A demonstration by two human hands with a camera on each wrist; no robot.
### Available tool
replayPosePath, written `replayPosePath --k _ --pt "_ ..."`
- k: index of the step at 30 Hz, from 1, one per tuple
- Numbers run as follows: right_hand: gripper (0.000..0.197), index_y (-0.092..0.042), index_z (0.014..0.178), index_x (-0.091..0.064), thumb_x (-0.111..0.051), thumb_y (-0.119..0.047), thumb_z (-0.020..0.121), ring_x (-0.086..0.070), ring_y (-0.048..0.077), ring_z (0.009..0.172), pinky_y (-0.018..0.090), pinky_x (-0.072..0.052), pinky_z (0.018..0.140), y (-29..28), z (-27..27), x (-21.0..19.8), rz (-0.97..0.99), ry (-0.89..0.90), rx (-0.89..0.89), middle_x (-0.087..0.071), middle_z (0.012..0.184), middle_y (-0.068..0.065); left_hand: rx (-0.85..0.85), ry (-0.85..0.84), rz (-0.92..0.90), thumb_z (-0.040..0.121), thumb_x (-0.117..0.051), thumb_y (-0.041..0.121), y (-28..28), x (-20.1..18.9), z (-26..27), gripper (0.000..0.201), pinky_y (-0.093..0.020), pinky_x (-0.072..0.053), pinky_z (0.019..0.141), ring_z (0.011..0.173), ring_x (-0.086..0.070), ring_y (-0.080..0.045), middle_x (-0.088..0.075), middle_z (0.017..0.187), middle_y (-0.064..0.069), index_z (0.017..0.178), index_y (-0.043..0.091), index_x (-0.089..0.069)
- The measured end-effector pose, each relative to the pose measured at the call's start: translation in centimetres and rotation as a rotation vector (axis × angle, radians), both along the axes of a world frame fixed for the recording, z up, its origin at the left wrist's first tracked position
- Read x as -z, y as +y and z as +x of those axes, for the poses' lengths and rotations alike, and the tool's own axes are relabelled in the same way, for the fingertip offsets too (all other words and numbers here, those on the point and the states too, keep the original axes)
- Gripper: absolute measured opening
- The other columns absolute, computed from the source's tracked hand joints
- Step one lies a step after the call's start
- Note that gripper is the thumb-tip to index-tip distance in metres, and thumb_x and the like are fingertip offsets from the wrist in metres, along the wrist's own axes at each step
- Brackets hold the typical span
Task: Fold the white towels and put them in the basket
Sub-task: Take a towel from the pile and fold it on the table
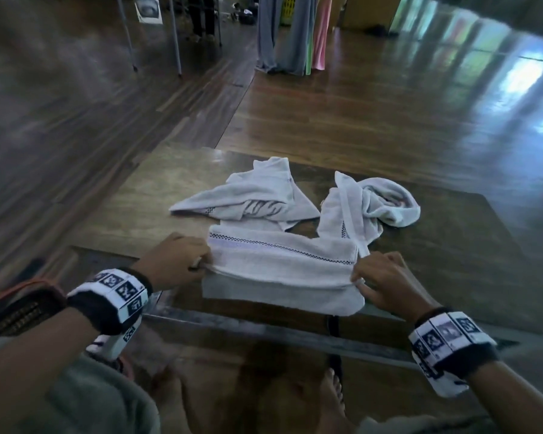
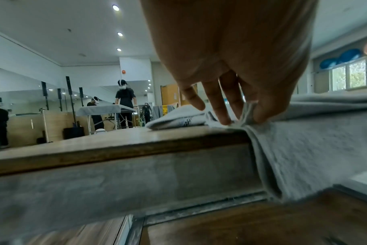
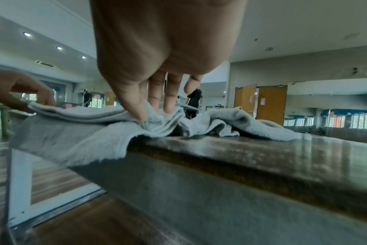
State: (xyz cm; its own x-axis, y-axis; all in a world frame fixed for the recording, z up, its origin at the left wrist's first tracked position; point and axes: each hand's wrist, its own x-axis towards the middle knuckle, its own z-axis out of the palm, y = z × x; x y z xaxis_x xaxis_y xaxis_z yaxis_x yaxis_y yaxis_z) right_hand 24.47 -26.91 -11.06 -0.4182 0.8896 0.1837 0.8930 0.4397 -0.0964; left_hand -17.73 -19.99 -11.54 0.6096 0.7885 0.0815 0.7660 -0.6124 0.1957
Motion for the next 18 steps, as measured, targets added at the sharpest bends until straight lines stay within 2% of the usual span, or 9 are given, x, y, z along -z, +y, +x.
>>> replayPosePath --k 2,4,7,11,13,15,17,18 --pt "0.025 -0.032 0.077 -0.061 -0.079 -0.017 0.065 -0.061 0.009 0.083 0.030 -0.032 0.078 -0.2 -0.3 0.4 -0.013 -0.044 -0.010 -0.064 0.082 -0.017 -0.008 0.025 0.011 0.071 -0.048 0.042 0.0 0.7 0.0 0.023 -0.032 -0.044 0.072 0.069 -0.063 -0.016 -0.065 0.076 0.009 0.076 0.026 -0.063" --pt "0.024 -0.032 0.074 -0.063 -0.080 -0.018 0.063 -0.063 0.010 0.081 0.032 -0.032 0.077 0.2 -0.5 0.5 0.016 -0.081 -0.005 -0.065 0.081 -0.016 -0.016 0.045 0.032 0.071 -0.054 0.036 0.5 0.7 0.4 0.016 -0.030 -0.043 0.072 0.068 -0.063 -0.017 -0.066 0.074 0.008 0.074 0.024 -0.065" --pt "0.020 -0.031 0.072 -0.065 -0.078 -0.020 0.062 -0.063 0.013 0.079 0.033 -0.027 0.073 1.8 -0.9 0.1 0.060 -0.149 0.023 -0.066 0.078 -0.014 -0.062 0.053 0.062 0.070 -0.052 0.031 2.2 0.4 1.0 0.019 -0.030 -0.044 0.071 0.067 -0.065 -0.018 -0.069 0.073 0.005 0.073 0.021 -0.068" --pt "0.016 -0.029 0.071 -0.066 -0.077 -0.020 0.065 -0.061 0.015 0.080 0.033 -0.024 0.075 4.3 -1.3 0.0 0.040 -0.189 0.128 -0.068 0.078 -0.013 -0.117 0.083 0.097 0.071 -0.065 0.016 4.2 0.1 2.4 0.007 -0.034 -0.048 0.070 0.070 -0.065 -0.023 -0.071 0.074 0.000 0.074 0.018 -0.071" --pt "0.014 -0.030 0.072 -0.066 -0.075 -0.019 0.069 -0.061 0.015 0.084 0.030 -0.018 0.075 5.4 -1.0 -0.3 0.007 -0.149 0.170 -0.068 0.079 -0.013 -0.153 0.076 0.089 0.073 -0.063 0.019 4.8 -0.6 3.0 0.010 -0.033 -0.049 0.071 0.073 -0.066 -0.022 -0.072 0.077 0.000 0.076 0.020 -0.073" --pt "0.013 -0.029 0.073 -0.065 -0.069 -0.018 0.075 -0.060 0.014 0.086 0.029 -0.011 0.073 6.4 -0.6 -1.5 0.014 -0.031 0.210 -0.067 0.080 -0.013 -0.160 -0.025 0.120 0.078 -0.060 0.021 5.2 -2.1 3.2 0.013 -0.030 -0.049 0.067 0.069 -0.066 -0.022 -0.073 0.077 -0.001 0.077 0.019 -0.072" --pt "0.013 -0.026 0.074 -0.063 -0.065 -0.014 0.076 -0.060 0.016 0.084 0.030 -0.014 0.073 7.3 -0.2 -4.0 0.247 0.152 0.251 -0.067 0.081 -0.010 -0.177 -0.256 0.287 0.080 -0.062 0.016 5.7 -4.4 3.3 0.008 -0.029 -0.047 0.064 0.065 -0.064 -0.022 -0.072 0.077 -0.003 0.077 0.014 -0.070" --pt "0.010 -0.024 0.076 -0.063 -0.063 -0.014 0.076 -0.059 0.016 0.083 0.031 -0.016 0.074 7.4 0.0 -5.6 0.400 0.229 0.284 -0.067 0.082 -0.009 -0.197 -0.368 0.404 0.081 -0.062 0.015 5.9 -5.6 3.3 0.006 -0.031 -0.045 0.066 0.067 -0.063 -0.022 -0.071 0.079 -0.003 0.078 0.014 -0.068"
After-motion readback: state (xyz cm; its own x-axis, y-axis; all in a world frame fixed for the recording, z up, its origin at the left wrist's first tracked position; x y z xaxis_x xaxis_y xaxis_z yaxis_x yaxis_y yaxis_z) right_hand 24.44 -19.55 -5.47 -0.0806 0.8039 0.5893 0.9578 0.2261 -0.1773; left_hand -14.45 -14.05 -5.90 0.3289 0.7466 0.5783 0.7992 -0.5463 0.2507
